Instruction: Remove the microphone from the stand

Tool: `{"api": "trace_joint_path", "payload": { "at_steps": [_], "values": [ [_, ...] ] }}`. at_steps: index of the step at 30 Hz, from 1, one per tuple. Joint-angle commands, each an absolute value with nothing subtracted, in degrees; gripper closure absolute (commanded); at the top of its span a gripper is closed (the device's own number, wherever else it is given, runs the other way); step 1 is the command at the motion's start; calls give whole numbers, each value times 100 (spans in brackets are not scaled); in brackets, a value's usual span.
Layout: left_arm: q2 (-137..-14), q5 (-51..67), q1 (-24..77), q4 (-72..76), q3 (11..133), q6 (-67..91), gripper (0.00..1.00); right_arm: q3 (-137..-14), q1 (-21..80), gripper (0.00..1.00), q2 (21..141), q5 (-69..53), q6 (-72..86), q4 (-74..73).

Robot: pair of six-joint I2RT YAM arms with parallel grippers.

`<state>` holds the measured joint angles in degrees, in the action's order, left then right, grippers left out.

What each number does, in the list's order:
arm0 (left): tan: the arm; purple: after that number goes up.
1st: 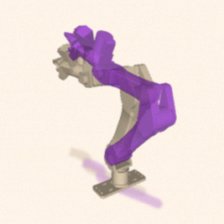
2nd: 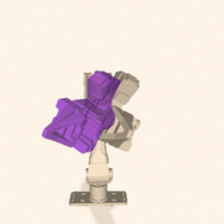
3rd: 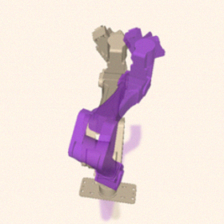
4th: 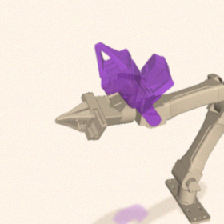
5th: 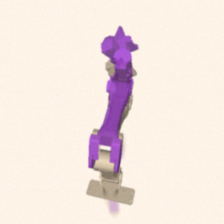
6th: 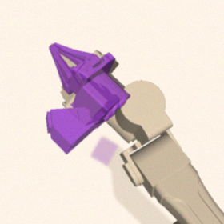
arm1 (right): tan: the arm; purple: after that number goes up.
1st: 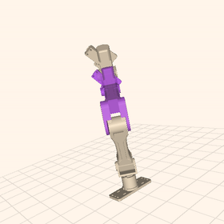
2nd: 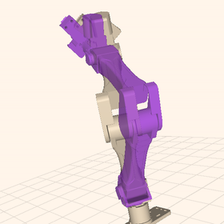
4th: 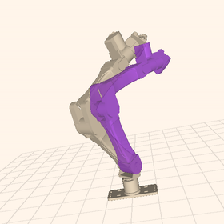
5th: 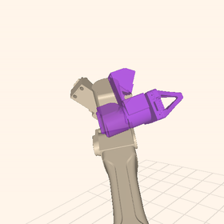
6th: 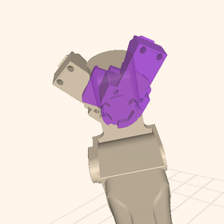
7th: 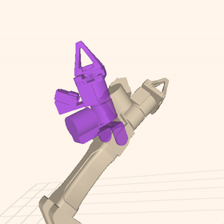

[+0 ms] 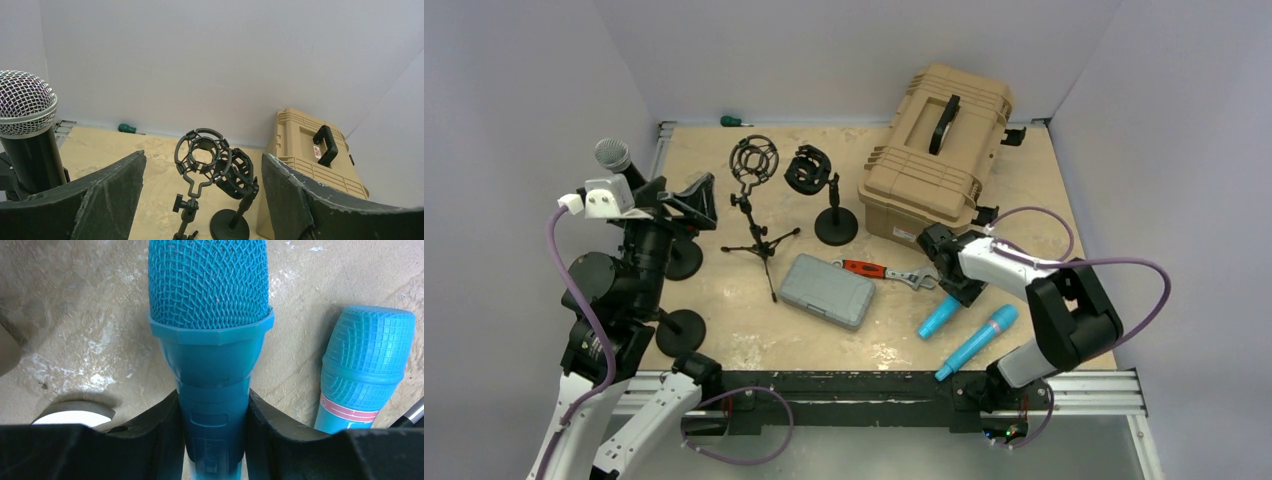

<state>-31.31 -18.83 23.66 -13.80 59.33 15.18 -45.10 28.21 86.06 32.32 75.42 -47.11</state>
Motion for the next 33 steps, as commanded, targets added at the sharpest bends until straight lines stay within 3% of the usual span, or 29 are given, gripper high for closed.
{"api": "trace_joint_path", "payload": {
  "at_steps": [1, 5, 11, 17, 19, 20, 21, 27, 33],
  "values": [
    [-3208, -1992, 2354, -1125, 5921, 1355, 17, -4656, 2807, 59, 9058, 3266, 7816, -5163],
    [-3227, -1953, 2355, -1142, 5933, 1363, 17, -4463, 2809, 51, 8736, 3210, 7944, -5100],
    [-3281, -1928, 2355, -1140, 5926, 1353, 17, -4186, 2809, 32, 7631, 2990, 7653, -4887],
    [-3587, -1986, 2355, -1451, 6167, 1423, 15, -4044, 2896, 26, 6249, 3170, 6940, -4633],
    [-3654, -1951, 2355, -1457, 6156, 1446, 14, -3853, 2910, 18, 5599, 2799, 6324, -4042],
    [-3686, -1926, 2355, -1437, 6153, 1454, 14, -3738, 2928, 6, 5247, 2409, 5842, -3587],
    [-3725, -1880, 2355, -1445, 6164, 1470, 14, -3641, 2937, 2, 4953, 1997, 5432, -3159],
    [-3844, -1679, 2355, -1392, 6113, 1539, 14, -3744, 3286, 1, 4058, 481, 4235, -1285],
    [-4014, -1471, 2355, -1494, 6189, 1615, 15, -3980, 4326, 1, 5388, -1303, 4170, 1704]
  ]
}}
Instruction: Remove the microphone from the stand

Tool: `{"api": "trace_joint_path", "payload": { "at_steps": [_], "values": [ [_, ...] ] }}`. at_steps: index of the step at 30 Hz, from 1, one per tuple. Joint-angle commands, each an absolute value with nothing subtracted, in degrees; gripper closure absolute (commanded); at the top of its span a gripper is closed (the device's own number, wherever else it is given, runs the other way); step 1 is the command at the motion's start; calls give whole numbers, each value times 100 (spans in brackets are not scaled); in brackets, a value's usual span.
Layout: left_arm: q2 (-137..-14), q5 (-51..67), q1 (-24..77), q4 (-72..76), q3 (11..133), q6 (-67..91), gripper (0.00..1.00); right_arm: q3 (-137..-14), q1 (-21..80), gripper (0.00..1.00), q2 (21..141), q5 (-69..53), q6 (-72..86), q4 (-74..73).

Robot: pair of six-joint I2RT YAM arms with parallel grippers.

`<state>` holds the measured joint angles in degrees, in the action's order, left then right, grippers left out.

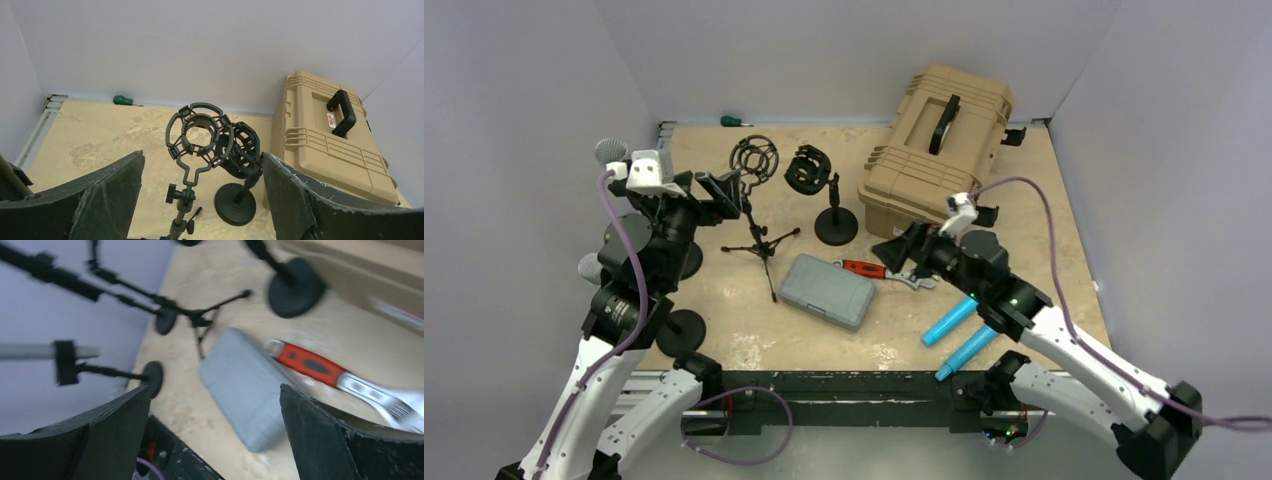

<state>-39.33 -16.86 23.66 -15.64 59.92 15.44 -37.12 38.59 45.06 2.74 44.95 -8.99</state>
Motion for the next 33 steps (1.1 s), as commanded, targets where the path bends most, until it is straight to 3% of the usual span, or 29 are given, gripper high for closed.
{"api": "trace_joint_path", "payload": {
  "at_steps": [1, 4, 9, 16, 21, 26, 29, 33],
  "values": [
    [-4035, -1464, 2355, -1495, 6194, 1616, 14, -3983, 4501, 1, 5707, -1425, 4329, 2325],
    [-4052, -1459, 2355, -1495, 6188, 1614, 14, -4226, 5121, 1, 6633, -1210, 4540, 3611],
    [-4037, -1463, 2355, -1494, 6187, 1600, 14, -5126, 5679, 3, 8086, -434, 5220, 4178],
    [-3998, -1424, 2355, -1468, 6161, 1655, 15, -5670, 6019, 9, 9415, 847, 6409, 4259],
    [-4002, -1331, 2347, -1450, 6161, 1705, 15, -6359, 6023, 14, 10140, 652, 6268, 4164],
    [-3910, -1340, 2338, -1437, 6145, 1701, 15, -6498, 5975, 26, 10638, 369, 6147, 4490],
    [-3896, -1353, 2338, -1440, 6144, 1688, 15, -6366, 5891, 39, 10792, 279, 6061, 4769],
    [-3876, -1287, 2337, -1428, 6144, 1727, 15, -6433, 5664, 43, 11013, 11, 5886, 4775]
  ]
}}
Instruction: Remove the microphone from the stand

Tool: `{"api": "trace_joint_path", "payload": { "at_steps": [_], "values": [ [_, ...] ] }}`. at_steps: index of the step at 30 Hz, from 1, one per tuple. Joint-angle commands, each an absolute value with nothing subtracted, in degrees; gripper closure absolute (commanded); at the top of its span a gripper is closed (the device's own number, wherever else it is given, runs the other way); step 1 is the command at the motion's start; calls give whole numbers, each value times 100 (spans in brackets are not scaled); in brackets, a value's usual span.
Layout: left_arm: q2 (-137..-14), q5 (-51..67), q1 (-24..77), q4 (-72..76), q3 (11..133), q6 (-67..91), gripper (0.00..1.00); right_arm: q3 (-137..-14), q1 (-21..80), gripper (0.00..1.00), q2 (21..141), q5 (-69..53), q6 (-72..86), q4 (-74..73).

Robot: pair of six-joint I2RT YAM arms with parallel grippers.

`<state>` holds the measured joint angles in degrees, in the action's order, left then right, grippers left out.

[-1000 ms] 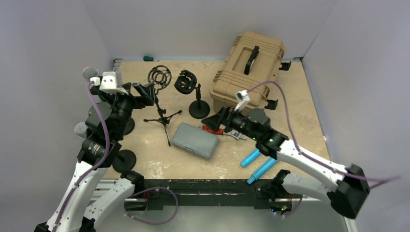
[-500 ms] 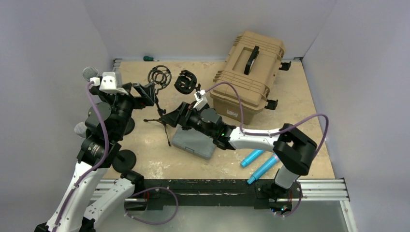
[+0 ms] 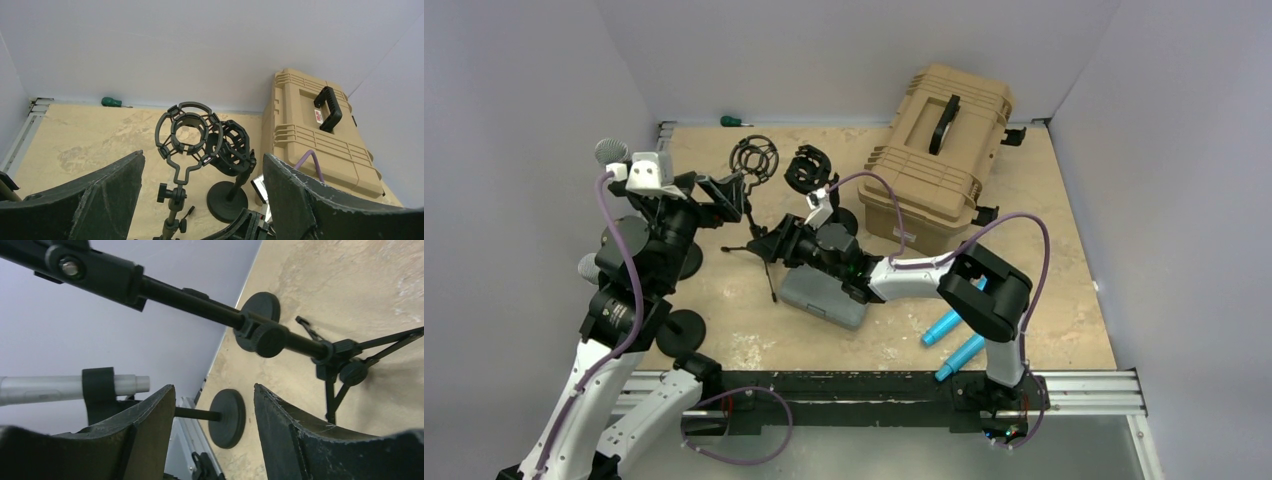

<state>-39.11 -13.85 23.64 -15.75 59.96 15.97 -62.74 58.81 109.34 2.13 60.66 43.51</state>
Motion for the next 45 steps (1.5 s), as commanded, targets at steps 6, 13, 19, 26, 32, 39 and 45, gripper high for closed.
{"api": "trace_joint_path", "payload": {
  "at_steps": [6, 13, 19, 26, 32, 39, 45],
  "values": [
    [-3867, -1249, 2314, -1443, 6152, 1753, 15, -6534, 5508, 44, 11105, -202, 5602, 4678],
    [-3893, -1174, 2255, -1437, 6152, 1822, 15, -6563, 5276, 51, 11127, -268, 5494, 4575],
    [-3909, -1160, 2232, -1441, 6144, 1841, 15, -6754, 5162, 51, 11239, -232, 5264, 4380],
    [-3975, -1119, 2191, -1447, 6148, 1888, 15, -6973, 5092, 52, 11404, -337, 5202, 4202],
    [-3986, -1074, 2170, -1506, 6176, 1926, 12, -6994, 5086, 52, 11470, -454, 5129, 4177],
    [-3990, -1020, 2127, -1547, 6205, 1977, 11, -6948, 5087, 61, 11469, -558, 5016, 4275],
    [-4003, -1016, 2110, -1547, 6204, 1986, 12, -6961, 5089, 63, 11496, -658, 4963, 4341]
  ]
}}
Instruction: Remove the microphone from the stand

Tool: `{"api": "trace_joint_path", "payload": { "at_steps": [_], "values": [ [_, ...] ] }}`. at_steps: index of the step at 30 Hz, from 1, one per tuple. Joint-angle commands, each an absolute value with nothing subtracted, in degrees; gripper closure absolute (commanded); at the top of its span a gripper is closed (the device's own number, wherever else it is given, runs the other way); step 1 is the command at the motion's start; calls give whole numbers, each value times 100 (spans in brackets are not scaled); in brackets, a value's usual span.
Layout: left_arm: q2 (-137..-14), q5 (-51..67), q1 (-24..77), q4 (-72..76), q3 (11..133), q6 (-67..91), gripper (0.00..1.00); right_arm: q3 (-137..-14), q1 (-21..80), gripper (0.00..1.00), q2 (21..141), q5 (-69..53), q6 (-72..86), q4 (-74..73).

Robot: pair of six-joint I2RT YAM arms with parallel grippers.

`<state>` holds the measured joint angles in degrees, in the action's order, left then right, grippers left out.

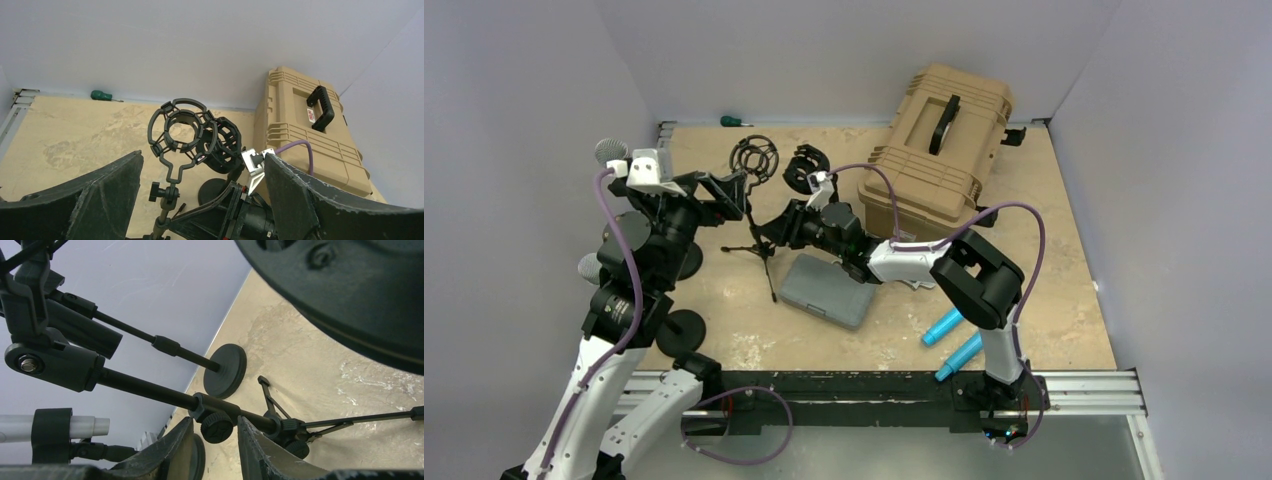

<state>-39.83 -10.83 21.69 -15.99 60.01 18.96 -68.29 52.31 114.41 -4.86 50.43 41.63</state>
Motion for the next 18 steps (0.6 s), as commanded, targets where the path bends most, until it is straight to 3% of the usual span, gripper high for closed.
{"api": "trace_joint_path", "payload": {
  "at_steps": [1, 7, 16, 18],
  "values": [
    [-4007, -1015, 2110, -1547, 6205, 1986, 12, -6961, 5089, 63, 11496, -666, 4952, 4344],
    [-4016, -985, 2099, -1548, 6202, 1995, 12, -6912, 5089, 64, 11488, -632, 4886, 4349],
    [-4021, -967, 2083, -1548, 6201, 2013, 12, -6904, 5113, 97, 11484, -504, 4625, 4321],
    [-4025, -967, 2074, -1547, 6201, 2008, 12, -6870, 5149, 100, 11475, -375, 4480, 4320]
  ]
}}
